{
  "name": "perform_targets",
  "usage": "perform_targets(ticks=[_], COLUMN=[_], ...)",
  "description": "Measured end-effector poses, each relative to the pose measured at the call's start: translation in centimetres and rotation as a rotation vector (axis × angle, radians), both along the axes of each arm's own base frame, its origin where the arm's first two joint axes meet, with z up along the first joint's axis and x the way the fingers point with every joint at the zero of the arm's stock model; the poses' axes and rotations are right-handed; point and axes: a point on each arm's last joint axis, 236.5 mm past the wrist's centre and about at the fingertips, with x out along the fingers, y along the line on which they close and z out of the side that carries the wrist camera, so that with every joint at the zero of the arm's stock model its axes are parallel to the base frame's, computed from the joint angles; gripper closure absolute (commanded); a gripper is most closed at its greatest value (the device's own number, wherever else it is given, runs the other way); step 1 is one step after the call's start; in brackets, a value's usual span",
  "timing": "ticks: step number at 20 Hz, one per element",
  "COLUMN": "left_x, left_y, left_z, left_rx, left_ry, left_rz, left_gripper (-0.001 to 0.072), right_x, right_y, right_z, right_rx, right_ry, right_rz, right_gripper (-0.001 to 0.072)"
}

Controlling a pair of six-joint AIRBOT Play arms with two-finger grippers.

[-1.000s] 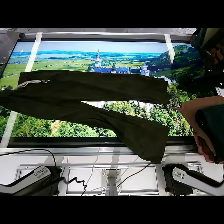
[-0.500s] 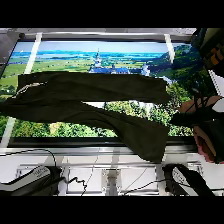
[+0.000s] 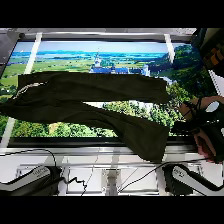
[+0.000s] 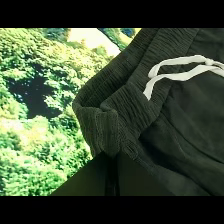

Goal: Fold the clothes and pants, and hang the long-sleeved shirts on hangers.

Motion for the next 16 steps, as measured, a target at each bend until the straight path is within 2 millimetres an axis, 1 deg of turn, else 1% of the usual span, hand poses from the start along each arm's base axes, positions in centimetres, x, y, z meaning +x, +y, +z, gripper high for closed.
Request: perform_targets(ticks=[3, 7, 9, 10, 11, 12, 13, 14, 15, 16], left_x=[0.0, 0.0, 0.0, 0.0, 0.1, 0.1, 0.1, 0.1, 0.1, 0.1], left_y=[0.0, 0.0, 0.0, -0.1, -0.2, -0.2, -0.3, -0.3, -0.3, -0.3], left_z=[0.0, 0.0, 0.0, 0.0, -0.1, -0.1, -0.1, -0.1, -0.1, -0.1], left_rx=[0.0, -0.001, -0.002, -0.004, -0.005, -0.007, -0.007, -0.007, -0.008, -0.009], left_ry=[0.0, 0.0, 0.0, 0.001, 0.001, 0.0, 0.0, 0.0, 0.001, 0.001], left_rz=[0.0, 0.0, -0.001, -0.003, -0.005, -0.005, -0.006, -0.006, -0.007, -0.008], left_gripper=[0.067, 0.067, 0.0671, 0.0671, 0.0671, 0.0671, 0.0671, 0.0671, 0.0671, 0.0671], right_x=[1.1, 2.8, 3.3, 3.5, 4.0, 4.4, 4.7, 5.1, 5.3, 5.3], right_y=[0.2, 0.0, 0.5, 1.0, 1.3, 1.4, 1.7, 2.0, 2.3, 2.5], right_z=[-1.3, -3.1, -3.7, -3.9, -4.1, -4.4, -4.4, -4.4, -4.4, -4.4], right_rx=[0.042, 0.058, 0.087, 0.113, 0.129, 0.138, 0.152, 0.167, 0.182, 0.19], right_ry=[-0.038, -0.09, -0.098, -0.103, -0.12, -0.135, -0.147, -0.16, -0.17, -0.172], right_rz=[0.039, 0.047, 0.049, 0.047, 0.042, 0.042, 0.042, 0.041, 0.044, 0.053], right_gripper=[0.0197, 0.02, 0.0244, 0.0313, 0.0409, 0.0423, 0.0474, 0.0546, 0.0682, 0.0697])
